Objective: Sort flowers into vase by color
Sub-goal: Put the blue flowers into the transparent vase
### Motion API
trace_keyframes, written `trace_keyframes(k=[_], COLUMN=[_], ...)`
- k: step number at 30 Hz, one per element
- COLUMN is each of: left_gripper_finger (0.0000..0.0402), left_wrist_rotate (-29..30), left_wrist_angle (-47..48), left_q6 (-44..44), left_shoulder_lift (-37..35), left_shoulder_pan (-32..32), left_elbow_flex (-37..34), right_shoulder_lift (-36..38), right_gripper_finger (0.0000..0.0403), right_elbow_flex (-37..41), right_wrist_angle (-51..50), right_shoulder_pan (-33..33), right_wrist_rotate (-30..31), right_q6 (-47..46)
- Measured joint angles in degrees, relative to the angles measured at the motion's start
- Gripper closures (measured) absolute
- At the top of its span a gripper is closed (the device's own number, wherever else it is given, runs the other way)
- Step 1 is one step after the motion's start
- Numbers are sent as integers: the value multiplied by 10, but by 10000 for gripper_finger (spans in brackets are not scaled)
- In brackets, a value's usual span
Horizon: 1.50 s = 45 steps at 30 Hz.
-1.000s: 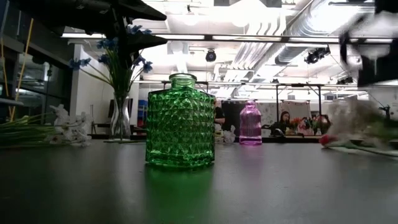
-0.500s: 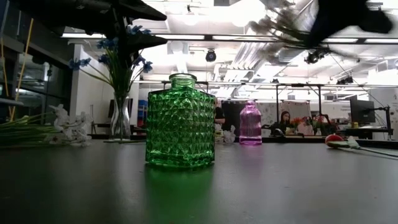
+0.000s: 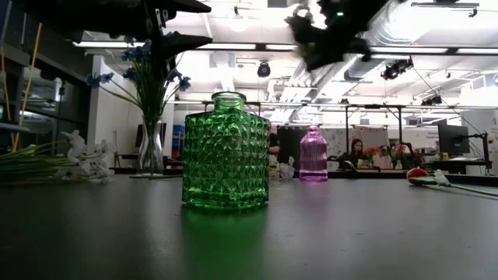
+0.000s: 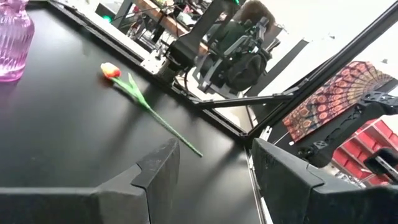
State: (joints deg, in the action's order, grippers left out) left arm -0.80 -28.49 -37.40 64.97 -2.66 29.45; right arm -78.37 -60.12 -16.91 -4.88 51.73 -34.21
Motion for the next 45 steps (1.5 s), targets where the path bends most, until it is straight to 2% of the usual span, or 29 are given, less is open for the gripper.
trace_keyframes(k=[2,4,6,12,14,16,20,23,25,33,45], left_gripper_finger=[213,213,213,213,213,213,213,213,213,213,213], left_wrist_rotate=[0,0,0,0,4,10,23,32,35,45,61], left_wrist_angle=[-3,-2,-2,-2,-2,-2,-4,-13,-17,-19,-19], left_q6=[0,0,0,1,1,6,16,16,16,16,15], left_shoulder_lift=[0,0,0,0,0,0,0,0,0,0,0], left_shoulder_pan=[0,0,0,0,0,0,0,0,0,0,0], left_elbow_flex=[0,0,0,0,0,0,0,0,0,0,0], right_shoulder_lift=[0,0,6,37,56,81,131,146,146,124,52], right_gripper_finger=[403,403,403,403,403,403,403,403,403,403,401], right_elbow_flex=[0,0,0,6,30,71,184,257,283,294,294], right_wrist_angle=[101,180,214,129,137,188,356,494,545,550,547], right_shoulder_pan=[-46,-88,-121,-177,-188,-197,-212,-219,-219,-218,-213], right_wrist_rotate=[-126,-237,-287,-273,-273,-273,-270,-264,-264,-258,-258], right_q6=[122,204,247,271,272,268,240,226,227,227,201])
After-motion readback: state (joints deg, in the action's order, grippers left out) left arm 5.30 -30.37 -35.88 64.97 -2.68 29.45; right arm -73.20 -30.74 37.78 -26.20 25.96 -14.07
